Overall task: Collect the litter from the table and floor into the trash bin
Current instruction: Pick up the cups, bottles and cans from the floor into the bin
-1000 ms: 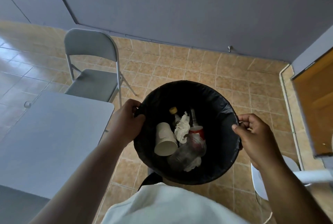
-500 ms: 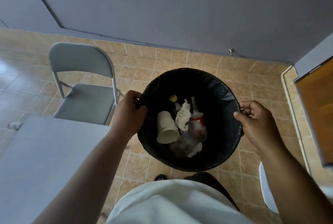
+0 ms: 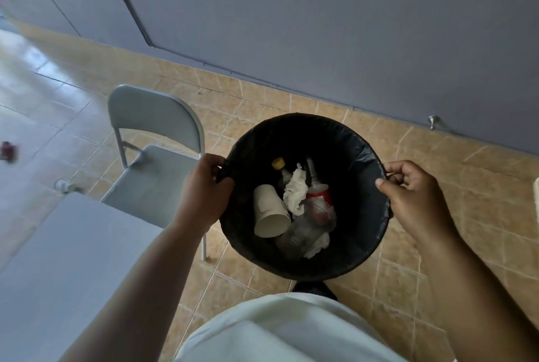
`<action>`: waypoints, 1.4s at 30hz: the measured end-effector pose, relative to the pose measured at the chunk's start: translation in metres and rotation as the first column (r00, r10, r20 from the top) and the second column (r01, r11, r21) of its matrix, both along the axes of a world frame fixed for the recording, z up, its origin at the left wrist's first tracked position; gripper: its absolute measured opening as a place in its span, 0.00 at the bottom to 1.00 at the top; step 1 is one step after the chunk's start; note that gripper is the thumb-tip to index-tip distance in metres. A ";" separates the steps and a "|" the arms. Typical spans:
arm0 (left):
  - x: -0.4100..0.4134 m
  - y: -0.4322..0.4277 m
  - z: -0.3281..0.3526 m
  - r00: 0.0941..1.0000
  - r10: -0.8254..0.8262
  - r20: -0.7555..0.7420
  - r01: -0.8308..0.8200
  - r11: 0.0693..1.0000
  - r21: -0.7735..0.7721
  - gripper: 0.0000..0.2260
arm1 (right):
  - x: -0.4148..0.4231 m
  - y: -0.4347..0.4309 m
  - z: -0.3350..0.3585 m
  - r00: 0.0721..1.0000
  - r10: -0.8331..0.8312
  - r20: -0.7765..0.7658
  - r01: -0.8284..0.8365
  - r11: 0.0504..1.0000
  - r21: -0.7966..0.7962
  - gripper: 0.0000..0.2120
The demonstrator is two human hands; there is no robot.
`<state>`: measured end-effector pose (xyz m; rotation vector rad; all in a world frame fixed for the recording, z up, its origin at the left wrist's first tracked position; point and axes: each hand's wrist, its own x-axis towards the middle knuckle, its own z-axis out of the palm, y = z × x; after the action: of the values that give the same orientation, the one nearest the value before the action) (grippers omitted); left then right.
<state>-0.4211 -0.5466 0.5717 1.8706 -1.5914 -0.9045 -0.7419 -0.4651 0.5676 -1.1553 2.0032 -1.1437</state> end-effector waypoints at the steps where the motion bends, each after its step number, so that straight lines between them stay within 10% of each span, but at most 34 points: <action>1: -0.007 -0.011 0.002 1.000 0.019 0.005 -0.019 1.000 -0.002 0.13 | -0.008 -0.017 0.001 1.000 0.020 0.004 -0.020 1.000 -0.007 0.09; 42: 0.051 -0.541 -0.008 0.894 0.411 -0.177 -0.416 0.909 0.012 0.13 | 0.039 -0.685 -0.008 0.929 0.370 -0.023 -0.370 0.929 0.000 0.09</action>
<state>-0.3698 -1.0874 0.5642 1.9469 -1.0355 -0.8227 -0.7034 -1.1502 0.5595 -1.4782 1.6990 -0.9427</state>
